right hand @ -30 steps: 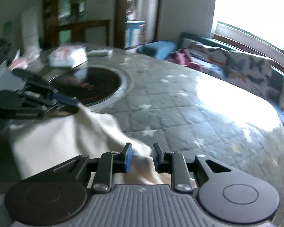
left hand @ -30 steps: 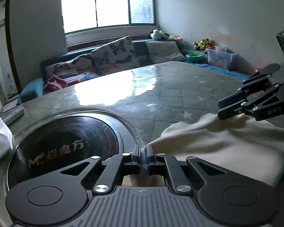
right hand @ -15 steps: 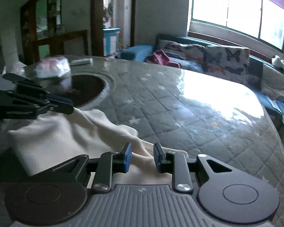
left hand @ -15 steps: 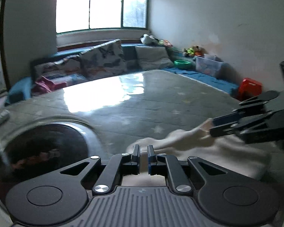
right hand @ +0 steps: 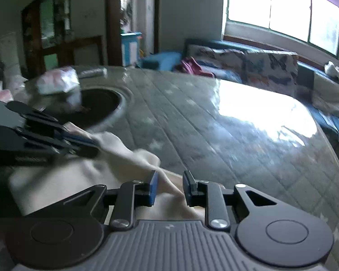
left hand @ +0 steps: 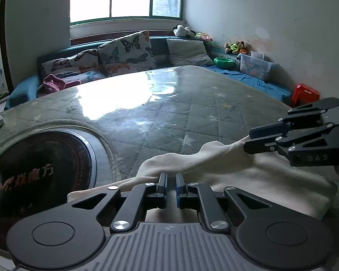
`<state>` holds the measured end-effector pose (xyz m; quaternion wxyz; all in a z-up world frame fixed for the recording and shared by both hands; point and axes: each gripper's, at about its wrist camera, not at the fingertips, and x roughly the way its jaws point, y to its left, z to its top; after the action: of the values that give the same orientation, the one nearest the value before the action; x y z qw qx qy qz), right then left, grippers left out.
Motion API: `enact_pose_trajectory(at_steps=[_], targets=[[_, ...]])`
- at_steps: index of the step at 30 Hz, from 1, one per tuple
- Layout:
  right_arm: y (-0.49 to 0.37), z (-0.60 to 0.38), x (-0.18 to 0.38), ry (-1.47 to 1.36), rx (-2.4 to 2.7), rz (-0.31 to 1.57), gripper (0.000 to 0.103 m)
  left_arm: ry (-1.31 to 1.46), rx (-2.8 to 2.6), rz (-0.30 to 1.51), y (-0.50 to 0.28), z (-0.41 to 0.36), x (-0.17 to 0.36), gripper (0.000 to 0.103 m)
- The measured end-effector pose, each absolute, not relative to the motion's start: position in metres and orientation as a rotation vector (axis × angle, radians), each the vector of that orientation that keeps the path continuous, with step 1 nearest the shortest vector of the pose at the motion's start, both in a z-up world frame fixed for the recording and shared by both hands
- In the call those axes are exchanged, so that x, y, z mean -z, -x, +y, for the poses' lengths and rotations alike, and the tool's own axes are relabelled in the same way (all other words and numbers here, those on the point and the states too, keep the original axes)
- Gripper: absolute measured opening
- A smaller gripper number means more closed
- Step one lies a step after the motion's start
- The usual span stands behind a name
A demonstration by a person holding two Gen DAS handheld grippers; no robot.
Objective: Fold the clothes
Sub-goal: 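Lift the sweatshirt end with both grippers and fold it over the body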
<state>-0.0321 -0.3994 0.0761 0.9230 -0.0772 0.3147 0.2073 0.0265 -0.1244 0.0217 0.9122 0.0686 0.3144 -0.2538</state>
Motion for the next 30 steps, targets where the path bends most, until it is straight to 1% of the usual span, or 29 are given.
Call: enact_pose_trajectory(at_steps=[3,5,7,10,17,20,24,27,30], targets=[[0.031,-0.391,-0.076,0.157,-0.480,0.655,0.023,-0.141,0.517,0.646,-0.028,-0.128,-0.021,0.010],[0.025,-0.380,-0.070,0.211,-0.466,0.676,0.023,-0.139,0.516,0.646,-0.028,-0.127,-0.021,0.010],[0.019,-0.378,-0.065,0.226,-0.445,0.681,0.025,-0.138,0.515,0.645,-0.028,-0.127,-0.021,0.010],[0.016,-0.382,-0.067,0.192,-0.435,0.678,0.025,-0.133,0.511,0.641,-0.027,-0.125,-0.021,0.010],[0.053,-0.394,-0.084,0.183,-0.450,0.633,0.025,-0.139,0.508,0.625,-0.024,-0.127,-0.020,0.012],[0.067,-0.395,-0.080,0.198,-0.461,0.646,0.025,-0.146,0.502,0.623,-0.023,-0.128,-0.020,0.012],[0.066,-0.408,-0.069,0.150,-0.406,0.660,0.025,-0.151,0.492,0.618,-0.021,-0.129,-0.020,0.013],[0.069,-0.415,-0.074,0.108,-0.390,0.636,0.025,-0.138,0.481,0.605,-0.014,-0.127,-0.027,0.019],[0.080,-0.413,-0.083,0.125,-0.405,0.609,0.025,-0.116,0.504,0.574,0.002,-0.123,-0.038,0.020]])
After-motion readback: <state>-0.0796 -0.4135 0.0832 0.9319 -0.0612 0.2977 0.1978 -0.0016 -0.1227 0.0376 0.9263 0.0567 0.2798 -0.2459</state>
